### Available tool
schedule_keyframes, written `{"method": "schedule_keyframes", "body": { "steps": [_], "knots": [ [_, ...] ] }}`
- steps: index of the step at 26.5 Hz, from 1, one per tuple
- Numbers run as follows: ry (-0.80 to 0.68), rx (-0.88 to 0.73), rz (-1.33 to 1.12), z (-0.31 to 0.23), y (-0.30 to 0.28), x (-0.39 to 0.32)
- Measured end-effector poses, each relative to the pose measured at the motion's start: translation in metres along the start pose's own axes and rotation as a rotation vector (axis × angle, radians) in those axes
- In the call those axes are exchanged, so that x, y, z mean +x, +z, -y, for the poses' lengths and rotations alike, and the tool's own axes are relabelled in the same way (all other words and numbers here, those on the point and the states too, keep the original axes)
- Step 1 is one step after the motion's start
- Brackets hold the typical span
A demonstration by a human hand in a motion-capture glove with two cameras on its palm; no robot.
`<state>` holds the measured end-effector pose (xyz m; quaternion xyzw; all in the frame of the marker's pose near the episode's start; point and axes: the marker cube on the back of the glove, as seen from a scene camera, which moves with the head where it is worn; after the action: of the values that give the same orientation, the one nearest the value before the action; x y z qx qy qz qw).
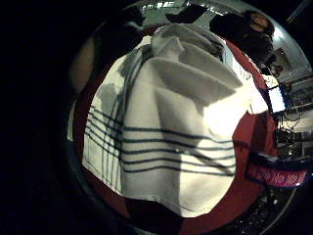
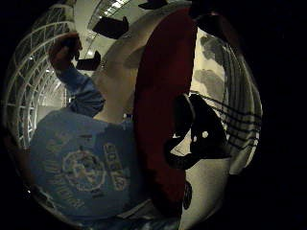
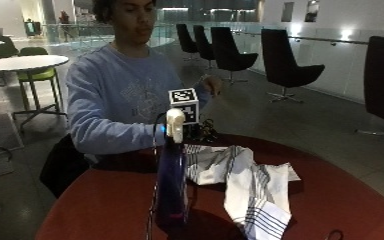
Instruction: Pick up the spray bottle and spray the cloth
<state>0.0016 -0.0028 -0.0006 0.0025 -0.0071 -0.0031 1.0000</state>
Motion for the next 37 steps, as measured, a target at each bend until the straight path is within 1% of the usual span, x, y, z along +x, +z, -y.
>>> {"method": "schedule_keyframes", "body": {
  "steps": [7,13,15,18,21,25,30,34,37],
  "knots": [
    [0.024,-0.005,0.023,-0.001,-0.001,0.008],
    [0.05,0.01,0.016,-0.022,-0.01,0.015],
    [0.046,0.043,0.016,-0.037,-0.016,0.018],
    [0.045,0.133,0.033,-0.067,-0.026,0.024],
    [0.081,0.204,0.053,-0.101,-0.037,0.034],
    [0.16,0.242,0.059,-0.148,-0.047,0.045],
    [0.261,0.252,0.046,-0.198,-0.054,0.059],
    [0.315,0.292,0.062,-0.219,-0.056,0.068],
    [0.364,0.383,0.149,-0.22,-0.058,0.078]
  ]
}}
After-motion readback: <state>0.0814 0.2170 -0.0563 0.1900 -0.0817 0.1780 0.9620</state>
